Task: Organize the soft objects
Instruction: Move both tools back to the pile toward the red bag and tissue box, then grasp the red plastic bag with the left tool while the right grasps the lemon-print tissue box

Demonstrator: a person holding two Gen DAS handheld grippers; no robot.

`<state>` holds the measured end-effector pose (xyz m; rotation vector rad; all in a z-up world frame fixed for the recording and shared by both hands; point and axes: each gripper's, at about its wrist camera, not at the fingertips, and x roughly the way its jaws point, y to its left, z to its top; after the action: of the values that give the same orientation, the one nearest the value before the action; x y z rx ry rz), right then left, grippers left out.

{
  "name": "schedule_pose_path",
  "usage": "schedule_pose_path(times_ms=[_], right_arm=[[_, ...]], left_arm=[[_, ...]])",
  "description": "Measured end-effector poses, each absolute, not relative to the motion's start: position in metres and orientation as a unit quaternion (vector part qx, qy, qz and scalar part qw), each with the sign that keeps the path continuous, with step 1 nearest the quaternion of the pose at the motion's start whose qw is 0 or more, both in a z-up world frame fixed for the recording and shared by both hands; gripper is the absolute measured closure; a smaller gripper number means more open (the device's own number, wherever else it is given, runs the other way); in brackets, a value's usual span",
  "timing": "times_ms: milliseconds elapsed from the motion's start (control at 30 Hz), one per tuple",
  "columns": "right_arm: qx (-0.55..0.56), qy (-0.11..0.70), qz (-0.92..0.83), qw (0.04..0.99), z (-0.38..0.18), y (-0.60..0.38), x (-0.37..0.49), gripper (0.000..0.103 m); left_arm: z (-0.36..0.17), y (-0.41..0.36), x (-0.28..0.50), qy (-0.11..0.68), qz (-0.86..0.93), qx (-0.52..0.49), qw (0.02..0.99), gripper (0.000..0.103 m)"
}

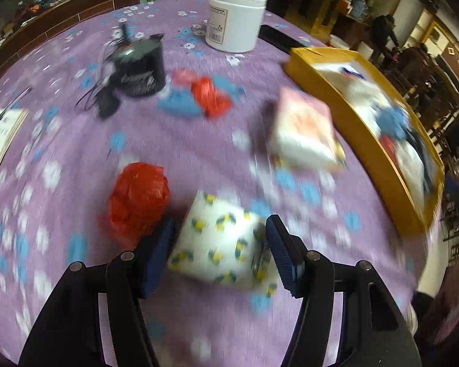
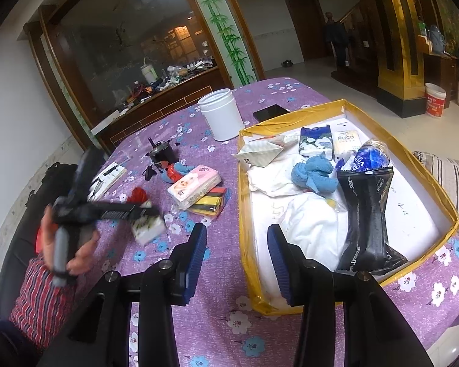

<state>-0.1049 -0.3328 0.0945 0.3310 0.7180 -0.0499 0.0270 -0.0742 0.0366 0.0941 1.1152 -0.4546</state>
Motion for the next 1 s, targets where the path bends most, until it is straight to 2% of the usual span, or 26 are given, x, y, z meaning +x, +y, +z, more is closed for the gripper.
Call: schedule_pose_path(times_ms=[200, 300, 500, 700, 767, 800, 900, 1000], right_arm=[[0.165, 0.355, -0.010, 0.920, 0.087, -0.333, -0.097, 0.057], [0.167, 0.361, 0.004, 0.917, 0.082, -0.328, -0.089, 0.057], [0.155, 0.371, 0.020, 0.915, 0.076, -0.311, -0.084, 0.057], [0.147, 0.373, 0.015, 0.916, 0.078, -0.309, -0.088, 0.057], [0.148, 0.376, 0.015, 0.915, 0.076, -0.307, -0.087, 0.057], [0.148, 0.379, 0.018, 0.913, 0.075, -0.305, -0.085, 0.057], [0.145, 0.385, 0.040, 0.911, 0.074, -0.295, -0.079, 0.057], [0.131, 0.392, 0.075, 0.908, 0.074, -0.276, -0.071, 0.057]], left_arm=[[0.048, -0.020, -0.048, 0.494, -0.199, 0.023, 0.846, 0.043], [0.056, -0.015, -0.051, 0.477, -0.190, 0.043, 0.857, 0.043], [0.057, -0.030, -0.019, 0.470, -0.181, 0.060, 0.862, 0.043], [0.037, -0.021, 0.033, 0.509, -0.119, 0.032, 0.852, 0.043], [0.026, -0.017, 0.048, 0.535, -0.113, 0.020, 0.837, 0.059], [0.021, -0.017, 0.052, 0.544, -0.114, 0.018, 0.831, 0.071], [0.019, -0.019, 0.057, 0.531, -0.112, 0.022, 0.840, 0.071], [0.019, -0.015, 0.059, 0.522, -0.106, 0.010, 0.846, 0.077]])
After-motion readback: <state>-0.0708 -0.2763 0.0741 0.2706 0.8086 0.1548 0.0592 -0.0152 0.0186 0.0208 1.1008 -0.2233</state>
